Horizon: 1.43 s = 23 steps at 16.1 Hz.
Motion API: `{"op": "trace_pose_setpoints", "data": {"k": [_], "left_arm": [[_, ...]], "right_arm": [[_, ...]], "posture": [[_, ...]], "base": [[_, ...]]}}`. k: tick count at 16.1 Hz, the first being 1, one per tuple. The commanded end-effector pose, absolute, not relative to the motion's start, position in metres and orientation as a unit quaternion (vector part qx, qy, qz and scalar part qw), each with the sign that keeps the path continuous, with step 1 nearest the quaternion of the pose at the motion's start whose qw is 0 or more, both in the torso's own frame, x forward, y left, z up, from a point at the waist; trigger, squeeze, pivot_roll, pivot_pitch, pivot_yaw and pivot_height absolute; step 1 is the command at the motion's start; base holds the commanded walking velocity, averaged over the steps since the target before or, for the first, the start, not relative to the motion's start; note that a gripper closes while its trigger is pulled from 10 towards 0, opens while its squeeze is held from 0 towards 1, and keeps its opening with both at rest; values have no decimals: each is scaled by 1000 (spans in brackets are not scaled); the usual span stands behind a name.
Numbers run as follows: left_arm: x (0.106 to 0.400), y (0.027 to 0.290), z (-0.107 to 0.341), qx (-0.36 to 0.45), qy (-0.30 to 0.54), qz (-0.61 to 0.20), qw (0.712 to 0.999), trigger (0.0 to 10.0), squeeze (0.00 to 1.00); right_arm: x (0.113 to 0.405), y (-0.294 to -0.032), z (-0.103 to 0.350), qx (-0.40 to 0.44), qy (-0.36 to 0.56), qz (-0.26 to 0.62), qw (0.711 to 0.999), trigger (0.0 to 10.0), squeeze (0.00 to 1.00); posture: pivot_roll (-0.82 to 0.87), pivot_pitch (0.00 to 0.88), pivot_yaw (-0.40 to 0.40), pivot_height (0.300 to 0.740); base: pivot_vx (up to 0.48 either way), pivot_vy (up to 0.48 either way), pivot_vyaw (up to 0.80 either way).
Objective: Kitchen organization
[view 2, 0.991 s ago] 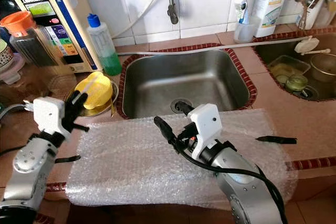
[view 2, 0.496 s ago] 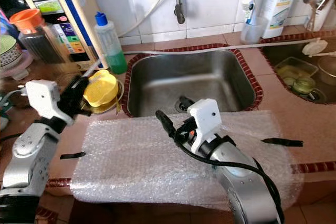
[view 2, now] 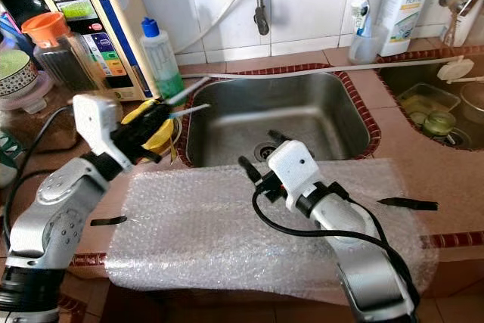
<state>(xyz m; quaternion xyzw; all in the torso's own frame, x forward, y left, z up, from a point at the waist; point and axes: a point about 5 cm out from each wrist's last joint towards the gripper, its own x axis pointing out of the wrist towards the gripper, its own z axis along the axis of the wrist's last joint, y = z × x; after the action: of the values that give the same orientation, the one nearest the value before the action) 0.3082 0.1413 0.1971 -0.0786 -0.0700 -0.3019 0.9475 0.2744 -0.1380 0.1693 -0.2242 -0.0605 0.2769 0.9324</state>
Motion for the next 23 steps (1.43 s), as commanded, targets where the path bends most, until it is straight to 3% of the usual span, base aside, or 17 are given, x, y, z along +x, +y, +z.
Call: {"op": "trace_pose_setpoints", "data": {"k": [1, 9, 18, 20, 23], "left_arm": [[306, 136, 204, -69, -64, -326, 941, 0, 0], [290, 102, 200, -46, -25, -415, 908, 0, 0], [281, 86, 210, -62, -26, -457, 887, 0, 0], [279, 84, 210, -63, -25, -462, 884, 0, 0], [277, 81, 211, -66, -24, -465, 882, 0, 0]], "right_arm": [[277, -134, 172, -265, -81, 276, 920, 10000, 0], [290, -129, 172, -313, -117, 272, 903, 10000, 0], [313, -109, 165, -323, -123, 306, 887, 10000, 0], [320, -100, 166, -318, -128, 314, 885, 0, 0], [322, -86, 167, -310, -139, 333, 879, 0, 0]], "posture": [[-306, 80, 171, 740], [-299, 81, 173, 740], [-290, 86, 183, 740], [-286, 87, 183, 740], [-281, 85, 179, 740]], "base": [[0, 0, 0], [0, 0, 0], [0, 0, 0], [0, 0, 0], [0, 0, 0]]}}
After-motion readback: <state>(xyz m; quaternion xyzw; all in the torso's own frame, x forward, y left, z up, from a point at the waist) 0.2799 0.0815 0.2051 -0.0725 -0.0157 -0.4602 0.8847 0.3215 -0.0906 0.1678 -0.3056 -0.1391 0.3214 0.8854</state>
